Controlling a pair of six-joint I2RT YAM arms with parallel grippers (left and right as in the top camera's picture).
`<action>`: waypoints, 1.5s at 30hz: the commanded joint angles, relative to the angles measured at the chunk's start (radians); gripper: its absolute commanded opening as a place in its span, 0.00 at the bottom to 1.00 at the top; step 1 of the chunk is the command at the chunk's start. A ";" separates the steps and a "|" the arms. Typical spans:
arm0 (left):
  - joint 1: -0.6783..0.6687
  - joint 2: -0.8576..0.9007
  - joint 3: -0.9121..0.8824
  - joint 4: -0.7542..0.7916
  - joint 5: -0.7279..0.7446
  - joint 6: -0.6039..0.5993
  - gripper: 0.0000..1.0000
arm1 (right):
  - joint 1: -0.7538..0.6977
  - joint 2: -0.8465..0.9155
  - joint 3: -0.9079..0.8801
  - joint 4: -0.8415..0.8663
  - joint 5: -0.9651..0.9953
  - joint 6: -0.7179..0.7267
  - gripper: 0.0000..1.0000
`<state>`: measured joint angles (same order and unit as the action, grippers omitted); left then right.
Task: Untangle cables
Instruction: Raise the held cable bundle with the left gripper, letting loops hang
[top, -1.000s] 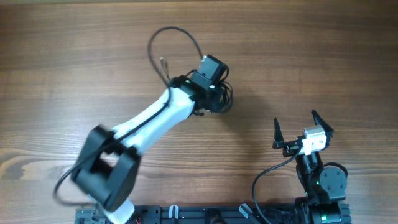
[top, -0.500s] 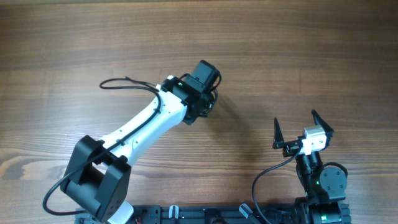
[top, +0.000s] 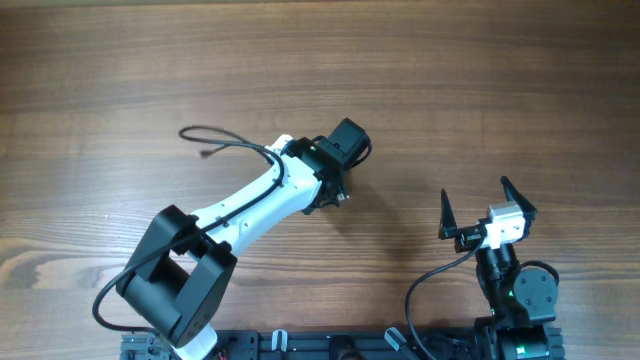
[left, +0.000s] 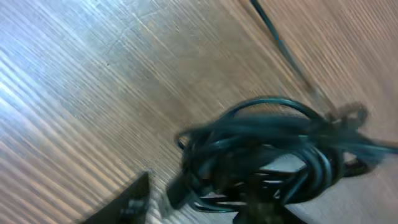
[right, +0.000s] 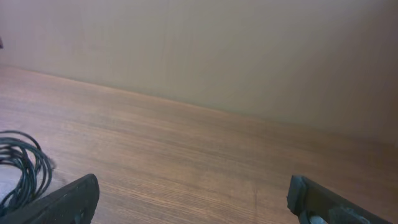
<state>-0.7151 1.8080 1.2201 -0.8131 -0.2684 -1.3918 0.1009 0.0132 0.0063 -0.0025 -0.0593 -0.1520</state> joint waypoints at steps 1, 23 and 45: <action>0.033 -0.024 0.037 -0.008 -0.025 0.305 0.76 | -0.004 0.001 -0.001 0.003 -0.015 -0.006 1.00; 0.190 0.001 0.095 0.050 0.304 0.864 0.73 | -0.004 0.001 -0.001 0.003 -0.015 -0.006 1.00; 0.190 0.061 0.084 0.070 0.245 0.904 0.22 | -0.004 0.001 -0.001 0.003 -0.015 -0.006 1.00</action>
<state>-0.5274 1.8587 1.3102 -0.7593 -0.0242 -0.4488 0.1009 0.0132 0.0063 -0.0025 -0.0593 -0.1520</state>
